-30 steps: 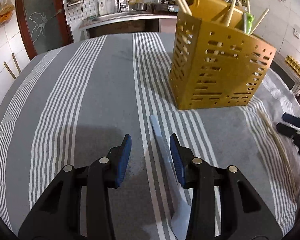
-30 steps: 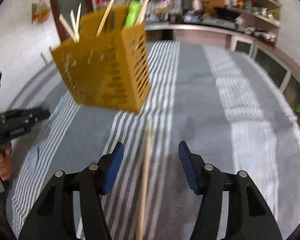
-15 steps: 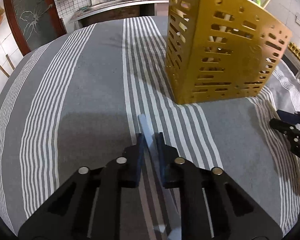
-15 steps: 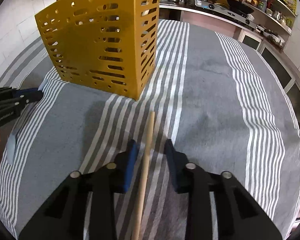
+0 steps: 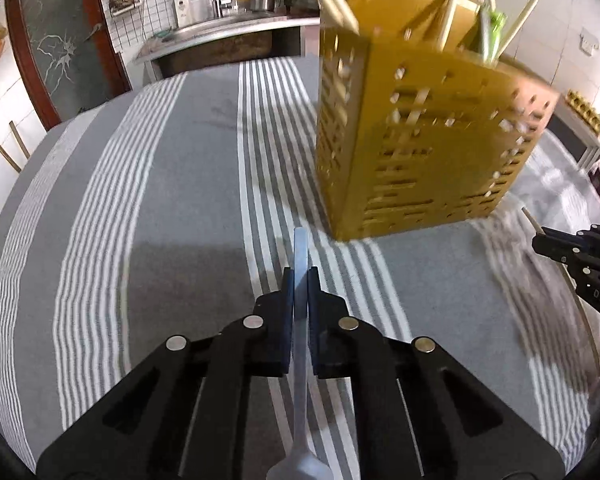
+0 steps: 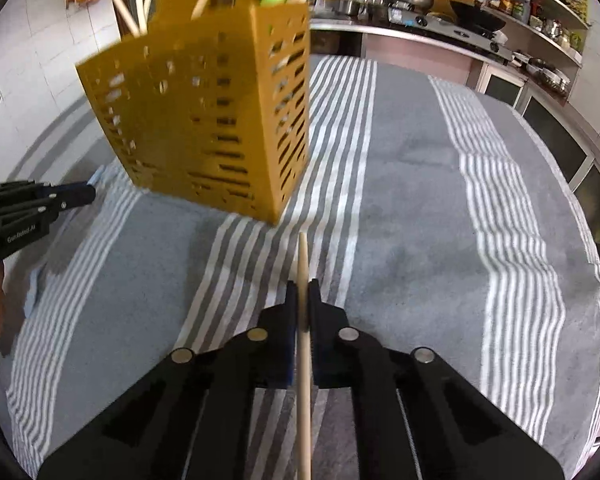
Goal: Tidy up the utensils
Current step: 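Lift the spoon and chopstick and carry both above the yellow holder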
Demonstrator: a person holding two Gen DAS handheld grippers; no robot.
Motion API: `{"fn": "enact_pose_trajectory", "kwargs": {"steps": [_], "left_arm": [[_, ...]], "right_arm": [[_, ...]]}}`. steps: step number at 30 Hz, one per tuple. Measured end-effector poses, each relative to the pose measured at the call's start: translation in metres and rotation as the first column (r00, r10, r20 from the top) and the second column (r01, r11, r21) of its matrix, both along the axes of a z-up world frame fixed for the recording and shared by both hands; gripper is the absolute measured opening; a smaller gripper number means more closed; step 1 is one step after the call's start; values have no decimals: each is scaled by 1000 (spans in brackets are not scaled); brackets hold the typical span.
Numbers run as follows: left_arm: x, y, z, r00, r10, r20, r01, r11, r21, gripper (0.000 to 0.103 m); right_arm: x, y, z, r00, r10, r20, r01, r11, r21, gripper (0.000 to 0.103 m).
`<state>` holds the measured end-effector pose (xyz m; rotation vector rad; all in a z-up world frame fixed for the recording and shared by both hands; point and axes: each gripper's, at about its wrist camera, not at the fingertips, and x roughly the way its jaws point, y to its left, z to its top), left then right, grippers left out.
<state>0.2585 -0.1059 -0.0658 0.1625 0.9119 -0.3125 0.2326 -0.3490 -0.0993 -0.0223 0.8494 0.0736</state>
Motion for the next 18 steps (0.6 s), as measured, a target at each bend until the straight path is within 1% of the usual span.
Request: {"fn": "enact_pose_trajectory", "kwargs": {"steps": [2, 6, 9, 13, 16, 18], "left_arm": [[-5, 3, 11, 1000, 3, 25, -3, 1000, -23, 5], [-16, 7, 29, 997, 10, 79, -7, 999, -44, 5], [-25, 10, 41, 994, 9, 108, -3, 998, -61, 5], [-34, 14, 58, 989, 15, 149, -1, 996, -93, 5], [-43, 13, 66, 984, 12, 175, 4, 996, -90, 5], [-43, 13, 66, 984, 10, 179, 7, 996, -90, 5]], "right_arm": [[-1, -4, 9, 1000, 2, 30, -2, 1000, 11, 6], [-19, -5, 31, 993, 7, 115, -12, 999, 47, 6], [-28, -9, 43, 987, 8, 161, -19, 997, 70, 6], [-41, -15, 63, 972, 7, 236, -35, 993, 114, 6], [-46, -13, 66, 965, 1, 261, -32, 993, 115, 6], [-45, -13, 64, 967, 0, 256, -31, 993, 118, 6]]}}
